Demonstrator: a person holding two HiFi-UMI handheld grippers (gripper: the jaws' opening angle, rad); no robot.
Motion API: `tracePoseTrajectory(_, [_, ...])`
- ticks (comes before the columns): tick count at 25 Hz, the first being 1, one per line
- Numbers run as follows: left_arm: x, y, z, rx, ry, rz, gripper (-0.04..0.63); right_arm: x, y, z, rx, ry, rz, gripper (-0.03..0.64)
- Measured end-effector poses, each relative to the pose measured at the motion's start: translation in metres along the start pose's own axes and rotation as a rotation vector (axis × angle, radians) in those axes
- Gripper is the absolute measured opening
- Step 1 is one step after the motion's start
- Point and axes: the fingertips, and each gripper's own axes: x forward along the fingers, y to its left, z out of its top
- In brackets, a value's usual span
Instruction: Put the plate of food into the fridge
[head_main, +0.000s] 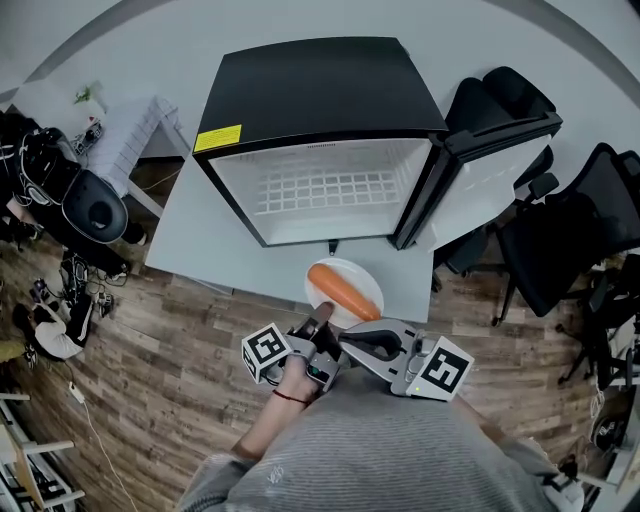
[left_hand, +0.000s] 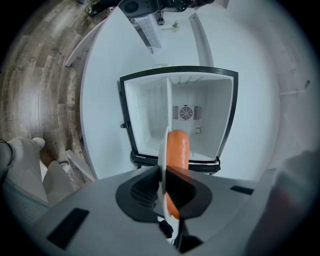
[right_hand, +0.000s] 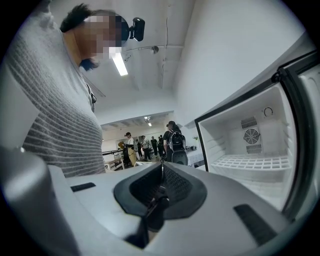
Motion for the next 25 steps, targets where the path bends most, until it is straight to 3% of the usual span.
tracePoseTrajectory(16, [0.046, -0.026, 0.010, -0.053, -0.144, -0.060, 0.034, -0.023, -0.036, 0.016, -0.002, 0.020, 0.171, 0.015])
tracePoseTrajectory(25, [0.079, -0.032, 0.060, 0.007, -0.248, -0.034, 0.034, -0.033, -0.058, 0.016, 0.018, 0.031, 0.201, 0.015])
